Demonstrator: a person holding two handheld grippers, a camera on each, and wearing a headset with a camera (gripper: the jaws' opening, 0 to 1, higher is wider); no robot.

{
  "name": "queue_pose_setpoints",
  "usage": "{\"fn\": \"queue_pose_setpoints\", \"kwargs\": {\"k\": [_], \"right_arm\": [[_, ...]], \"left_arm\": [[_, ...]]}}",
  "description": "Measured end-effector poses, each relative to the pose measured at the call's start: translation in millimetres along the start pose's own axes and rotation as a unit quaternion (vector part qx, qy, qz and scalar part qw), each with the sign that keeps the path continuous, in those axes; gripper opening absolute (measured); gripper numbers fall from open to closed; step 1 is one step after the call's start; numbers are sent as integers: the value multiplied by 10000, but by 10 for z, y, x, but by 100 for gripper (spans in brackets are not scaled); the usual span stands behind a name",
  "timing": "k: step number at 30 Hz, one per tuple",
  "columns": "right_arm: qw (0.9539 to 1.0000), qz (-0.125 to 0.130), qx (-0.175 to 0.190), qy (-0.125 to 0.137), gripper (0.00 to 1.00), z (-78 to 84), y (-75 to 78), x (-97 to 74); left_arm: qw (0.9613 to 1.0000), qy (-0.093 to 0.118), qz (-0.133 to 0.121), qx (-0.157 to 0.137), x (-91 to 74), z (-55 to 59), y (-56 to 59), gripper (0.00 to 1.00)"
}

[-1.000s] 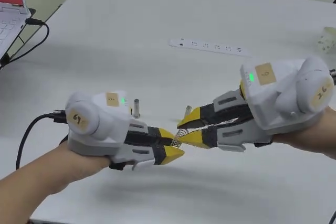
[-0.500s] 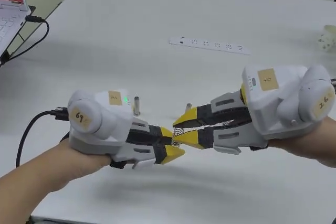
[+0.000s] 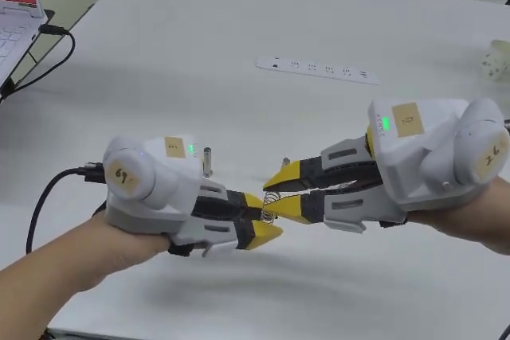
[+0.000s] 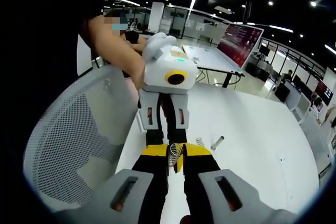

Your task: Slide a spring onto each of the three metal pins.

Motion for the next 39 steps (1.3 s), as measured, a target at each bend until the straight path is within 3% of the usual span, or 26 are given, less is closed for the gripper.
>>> {"fn": "queue_pose_setpoints", "kwargs": {"k": [18, 39], "right_arm": [[10000, -24, -56, -41, 7, -29, 4, -14], [9999, 62, -103, -109, 7, -17, 48, -29]], "left_arm": [[9999, 58, -86, -127, -21, -20, -32, 9], [9976, 159, -675, -65, -210, -18, -210, 41]]}}
Point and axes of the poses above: the centre of the closed fingertips' face, and the gripper's own axes: x roughly forward along the fingers, y roughly to its right, z roughly out of its underside, the point moved 1 cm from there along -x, roughly backward along the fingers, and after that the axes turned 9 degrees about z, right-handed, at the moved point
